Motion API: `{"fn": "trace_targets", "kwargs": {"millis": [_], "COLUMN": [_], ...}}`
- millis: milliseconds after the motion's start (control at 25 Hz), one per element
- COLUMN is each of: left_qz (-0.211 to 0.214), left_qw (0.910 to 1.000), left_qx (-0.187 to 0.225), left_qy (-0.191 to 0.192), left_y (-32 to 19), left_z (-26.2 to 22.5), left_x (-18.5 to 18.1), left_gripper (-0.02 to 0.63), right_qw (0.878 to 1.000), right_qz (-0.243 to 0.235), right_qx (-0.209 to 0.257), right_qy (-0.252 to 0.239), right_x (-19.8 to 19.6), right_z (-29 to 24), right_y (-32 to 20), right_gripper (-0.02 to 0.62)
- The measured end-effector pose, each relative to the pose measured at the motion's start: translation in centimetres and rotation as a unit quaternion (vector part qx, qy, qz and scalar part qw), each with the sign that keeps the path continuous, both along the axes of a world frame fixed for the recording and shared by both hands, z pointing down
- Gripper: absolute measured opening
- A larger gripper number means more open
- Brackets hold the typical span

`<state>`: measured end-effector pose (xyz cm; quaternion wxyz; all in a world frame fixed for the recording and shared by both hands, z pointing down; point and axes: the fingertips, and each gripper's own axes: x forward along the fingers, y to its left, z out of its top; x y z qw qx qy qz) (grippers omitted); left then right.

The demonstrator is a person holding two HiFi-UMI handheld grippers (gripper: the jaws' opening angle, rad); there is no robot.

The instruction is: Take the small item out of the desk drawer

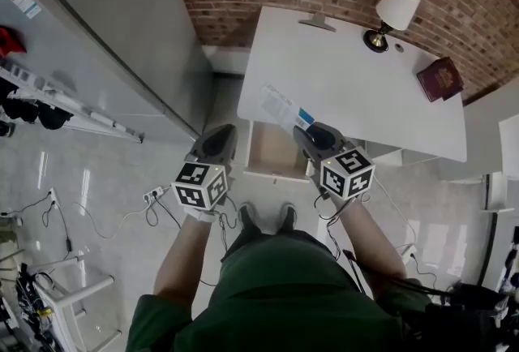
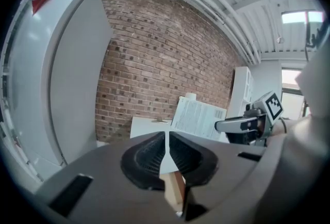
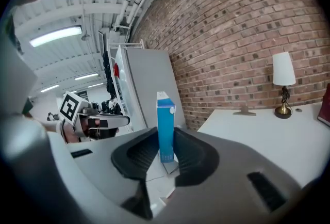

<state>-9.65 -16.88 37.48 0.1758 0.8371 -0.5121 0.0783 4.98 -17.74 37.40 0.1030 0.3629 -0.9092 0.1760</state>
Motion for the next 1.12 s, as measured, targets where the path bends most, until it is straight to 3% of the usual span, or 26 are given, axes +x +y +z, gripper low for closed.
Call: {"fn": "trace_targets", "kwargs": {"millis": [1120], "left_qz": [0.026], "left_qw": [0.9904], "left_qx": [0.132], "left_qy": [0.033], "left_y": [-0.2], "left_z": [-13.5], "left_x": [1.6], "left_gripper": [0.015], "right_qw": [0.990], "right_qz": [0.063], "right_qx": [0.124], "right_qy": [-0.029], "right_x": [1.3], "right_z": [-13.2], "right_y": [0.7], "right_gripper": [0.091]}}
